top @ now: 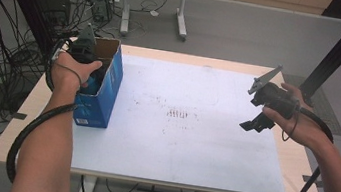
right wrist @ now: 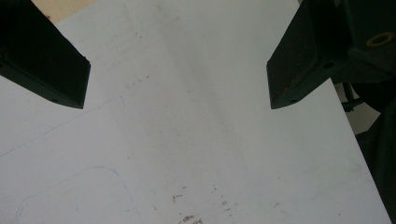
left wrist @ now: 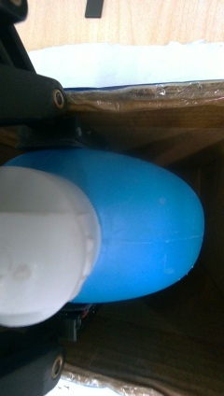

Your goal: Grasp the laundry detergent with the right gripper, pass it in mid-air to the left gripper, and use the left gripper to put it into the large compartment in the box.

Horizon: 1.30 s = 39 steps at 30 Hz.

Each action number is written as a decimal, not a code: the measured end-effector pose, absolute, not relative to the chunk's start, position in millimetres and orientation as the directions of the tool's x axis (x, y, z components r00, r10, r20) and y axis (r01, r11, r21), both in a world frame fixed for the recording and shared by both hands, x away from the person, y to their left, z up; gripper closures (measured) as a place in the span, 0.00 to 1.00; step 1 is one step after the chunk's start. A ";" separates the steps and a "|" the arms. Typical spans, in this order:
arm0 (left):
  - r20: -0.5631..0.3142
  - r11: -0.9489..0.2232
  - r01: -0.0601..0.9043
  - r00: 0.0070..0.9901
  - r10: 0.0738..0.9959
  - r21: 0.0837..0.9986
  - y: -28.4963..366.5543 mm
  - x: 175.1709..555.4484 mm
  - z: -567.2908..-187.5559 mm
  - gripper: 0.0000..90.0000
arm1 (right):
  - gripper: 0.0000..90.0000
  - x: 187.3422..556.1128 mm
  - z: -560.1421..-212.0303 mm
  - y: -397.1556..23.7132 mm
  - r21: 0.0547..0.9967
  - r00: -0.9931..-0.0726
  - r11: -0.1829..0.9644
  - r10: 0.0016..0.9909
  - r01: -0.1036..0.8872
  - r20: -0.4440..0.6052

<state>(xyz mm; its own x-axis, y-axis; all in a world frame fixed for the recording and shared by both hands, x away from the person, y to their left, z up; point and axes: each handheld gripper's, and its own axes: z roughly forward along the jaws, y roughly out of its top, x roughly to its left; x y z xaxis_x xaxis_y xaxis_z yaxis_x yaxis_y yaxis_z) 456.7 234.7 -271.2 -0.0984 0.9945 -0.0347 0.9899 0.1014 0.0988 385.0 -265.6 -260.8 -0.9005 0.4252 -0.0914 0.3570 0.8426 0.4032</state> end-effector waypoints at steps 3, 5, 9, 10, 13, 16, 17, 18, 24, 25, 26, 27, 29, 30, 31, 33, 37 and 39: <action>-0.033 0.100 0.990 -0.097 0.995 0.098 234.3 456.8 -271.2 0.40 | 0.07 384.8 -260.9 -266.0 0.404 -0.899 0.841 0.428 0.361 -0.088; -0.033 0.101 0.990 -0.098 0.995 0.098 234.1 456.9 -271.2 0.40 | 0.07 384.8 -260.7 -266.8 0.404 -0.899 0.841 0.429 0.361 -0.089; -0.033 0.101 0.990 -0.098 0.995 0.098 233.9 457.0 -271.1 0.40 | 0.07 385.0 -260.4 -268.2 0.402 -0.899 0.842 0.428 0.359 -0.092; -0.033 0.101 0.990 -0.099 0.995 0.098 233.9 457.0 -271.1 0.40 | 0.07 385.0 -260.4 -268.5 0.403 -0.898 0.841 0.430 0.361 -0.092; -0.034 0.104 0.990 -0.101 0.994 0.098 234.1 457.1 -271.2 0.40 | 0.07 385.1 -261.2 -268.7 0.402 -0.899 0.842 0.428 0.360 -0.091; -0.033 0.103 0.990 -0.101 0.994 0.099 234.0 457.2 -271.2 0.40 | 0.07 385.4 -262.0 -268.6 0.399 -0.900 0.843 0.427 0.360 -0.091; -0.033 0.103 0.990 -0.100 0.994 0.099 234.1 457.1 -271.3 0.40 | 0.07 385.5 -262.0 -268.7 0.398 -0.899 0.843 0.428 0.361 -0.091; -0.033 0.104 0.990 -0.101 0.994 0.098 234.4 457.1 -271.3 0.40 | 0.07 385.4 -261.9 -268.7 0.397 -0.898 0.843 0.430 0.363 -0.090; -0.032 0.106 0.989 -0.103 0.994 0.099 235.7 456.5 -270.8 0.40 | 0.07 385.9 -261.5 -269.2 0.392 -0.898 0.845 0.429 0.364 -0.092; -0.032 0.106 0.989 -0.103 0.994 0.099 235.8 456.3 -270.8 0.40 | 0.07 386.0 -261.4 -269.3 0.392 -0.898 0.845 0.429 0.364 -0.092; -0.032 0.106 0.989 -0.103 0.994 0.100 235.7 456.2 -270.8 0.40 | 0.07 386.0 -261.2 -269.3 0.393 -0.899 0.845 0.428 0.363 -0.092; -0.030 0.103 0.990 -0.101 0.994 0.099 235.7 456.1 -270.6 0.40 | 0.07 385.9 -260.9 -269.3 0.392 -0.899 0.845 0.429 0.363 -0.093; -0.031 0.104 0.990 -0.102 0.994 0.100 235.4 456.0 -270.6 0.40 | 0.07 385.8 -260.0 -269.2 0.391 -0.898 0.846 0.429 0.362 -0.096; -0.031 0.104 0.989 -0.102 0.994 0.101 235.2 456.0 -270.6 0.40 | 0.07 385.8 -259.7 -269.1 0.391 -0.899 0.846 0.428 0.361 -0.096; -0.031 0.104 0.989 -0.102 0.994 0.101 235.0 456.1 -270.6 0.40 | 0.07 385.7 -259.4 -269.0 0.392 -0.899 0.847 0.426 0.359 -0.097; -0.030 0.104 0.989 -0.101 0.994 0.102 234.5 456.3 -270.6 0.40 | 0.07 385.5 -258.9 -268.9 0.390 -0.900 0.848 0.426 0.360 -0.097; -0.029 0.104 0.989 -0.101 0.994 0.102 234.3 456.7 -270.5 0.40 | 0.07 385.5 -259.0 -269.6 0.385 -0.900 0.850 0.425 0.360 -0.096; -0.030 0.105 0.989 -0.103 0.994 0.102 234.4 456.9 -270.3 0.40 | 0.07 385.7 -259.1 -269.9 0.384 -0.900 0.851 0.424 0.359 -0.099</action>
<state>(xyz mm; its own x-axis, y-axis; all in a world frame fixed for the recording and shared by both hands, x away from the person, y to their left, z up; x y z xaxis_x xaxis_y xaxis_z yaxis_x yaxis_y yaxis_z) 456.9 234.4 -270.3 -0.1025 0.9943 -0.0297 0.9892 0.1050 0.1020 385.7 -269.9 -259.1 -0.9000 0.4244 -0.0988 0.3590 0.8507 0.3839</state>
